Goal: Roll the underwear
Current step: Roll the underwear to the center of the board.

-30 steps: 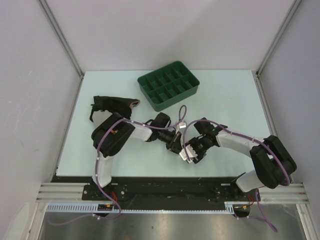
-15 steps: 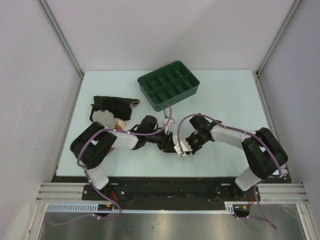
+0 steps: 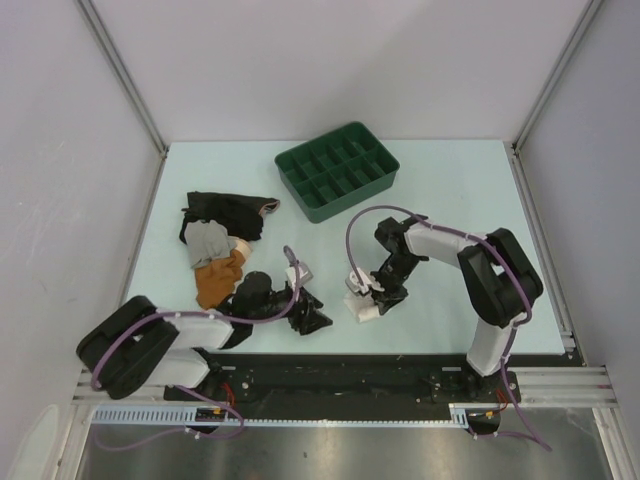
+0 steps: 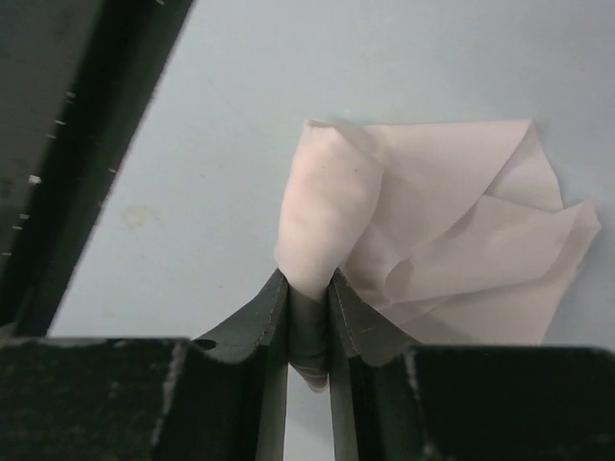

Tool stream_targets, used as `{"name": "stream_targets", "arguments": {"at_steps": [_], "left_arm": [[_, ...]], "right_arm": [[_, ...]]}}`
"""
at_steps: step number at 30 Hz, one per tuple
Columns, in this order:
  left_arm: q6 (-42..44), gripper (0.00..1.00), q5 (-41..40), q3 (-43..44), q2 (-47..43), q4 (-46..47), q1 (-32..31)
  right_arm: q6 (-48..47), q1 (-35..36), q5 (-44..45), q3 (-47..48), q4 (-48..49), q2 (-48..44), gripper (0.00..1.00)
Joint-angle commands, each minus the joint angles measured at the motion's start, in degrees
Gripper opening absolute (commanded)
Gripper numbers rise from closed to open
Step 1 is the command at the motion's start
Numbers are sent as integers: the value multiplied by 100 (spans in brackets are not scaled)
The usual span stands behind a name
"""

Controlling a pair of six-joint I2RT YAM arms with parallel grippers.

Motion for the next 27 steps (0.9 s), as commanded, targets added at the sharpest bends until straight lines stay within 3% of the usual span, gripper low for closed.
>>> {"name": "stream_targets", "arguments": {"at_steps": [1, 4, 9, 17, 21, 27], "left_arm": [[870, 70, -586, -296, -1010, 770, -705], [1521, 73, -755, -33, -1118, 242, -1119], [2233, 74, -931, 704, -548, -549, -1595], [3157, 78, -1590, 1945, 814, -1630, -2272], [3394, 75, -1853, 2349, 1245, -1877, -2351], [3553, 61, -2135, 2823, 1808, -2343, -2369]], "right_arm": [[321, 22, -560, 669, -1424, 507, 11], [770, 31, -762, 995, -1602, 1060, 11], [1807, -4, -841, 1400, -1419, 1676, 11], [1923, -232, -990, 1690, -1698, 2063, 11], [1791, -364, -1079, 1744, -1901, 2178, 11], [1721, -400, -1131, 1752, -1954, 2257, 11]]}}
